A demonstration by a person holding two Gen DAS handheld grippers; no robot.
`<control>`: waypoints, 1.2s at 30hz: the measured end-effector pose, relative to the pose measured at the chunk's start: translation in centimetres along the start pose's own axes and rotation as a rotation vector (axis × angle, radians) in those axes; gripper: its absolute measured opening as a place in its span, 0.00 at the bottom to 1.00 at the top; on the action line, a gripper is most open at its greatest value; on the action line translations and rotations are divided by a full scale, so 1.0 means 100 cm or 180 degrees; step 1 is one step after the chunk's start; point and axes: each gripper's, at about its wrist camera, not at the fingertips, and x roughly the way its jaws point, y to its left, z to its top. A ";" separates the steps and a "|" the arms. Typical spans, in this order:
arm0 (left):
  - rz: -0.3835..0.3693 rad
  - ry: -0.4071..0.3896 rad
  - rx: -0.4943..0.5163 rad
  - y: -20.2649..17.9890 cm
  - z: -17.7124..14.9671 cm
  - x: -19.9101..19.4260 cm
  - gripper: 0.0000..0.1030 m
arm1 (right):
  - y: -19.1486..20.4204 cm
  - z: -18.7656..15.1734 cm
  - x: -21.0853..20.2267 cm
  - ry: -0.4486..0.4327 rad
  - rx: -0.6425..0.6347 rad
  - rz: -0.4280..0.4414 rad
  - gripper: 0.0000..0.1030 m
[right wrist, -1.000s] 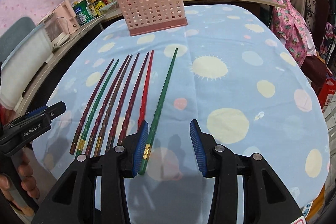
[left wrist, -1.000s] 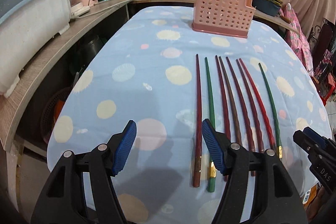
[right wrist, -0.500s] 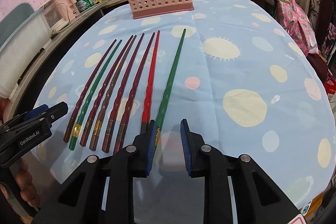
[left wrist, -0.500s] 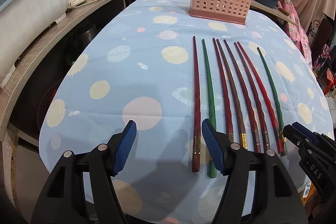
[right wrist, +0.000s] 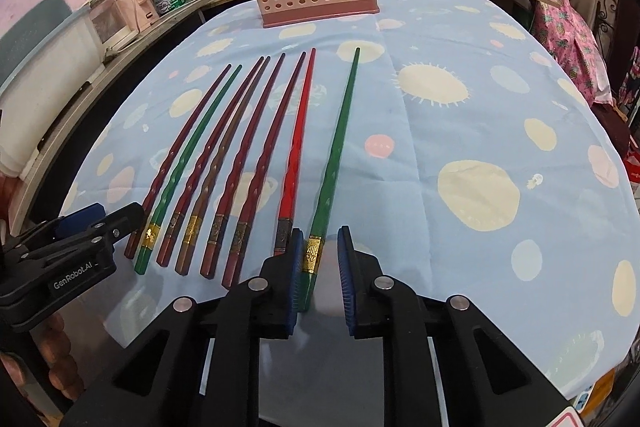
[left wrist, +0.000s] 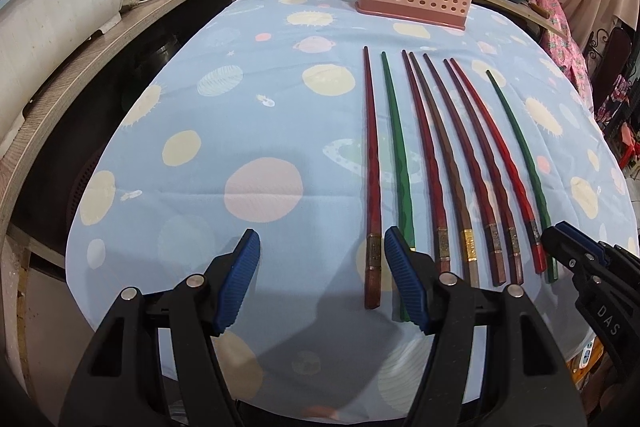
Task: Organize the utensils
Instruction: 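Move both tools back down to the remaining chopsticks on the cloth, then grasp a dark-red chopstick with the left tool while the right tool grasps a green chopstick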
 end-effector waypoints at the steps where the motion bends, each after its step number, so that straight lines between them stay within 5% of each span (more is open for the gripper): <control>1: 0.0003 0.0004 0.0001 0.000 -0.001 0.000 0.60 | 0.000 -0.001 0.000 0.0001 -0.0002 -0.0001 0.14; 19: 0.0051 -0.0010 0.0104 -0.002 -0.008 0.001 0.57 | -0.010 -0.012 -0.007 0.0017 0.0034 0.0018 0.07; 33: -0.0201 0.0058 0.0144 -0.006 -0.012 -0.007 0.11 | -0.015 -0.017 -0.011 0.0027 0.0058 0.0030 0.07; 36: -0.0301 0.0109 0.0082 -0.004 -0.011 -0.008 0.08 | -0.018 -0.020 -0.014 0.0030 0.0092 0.0028 0.07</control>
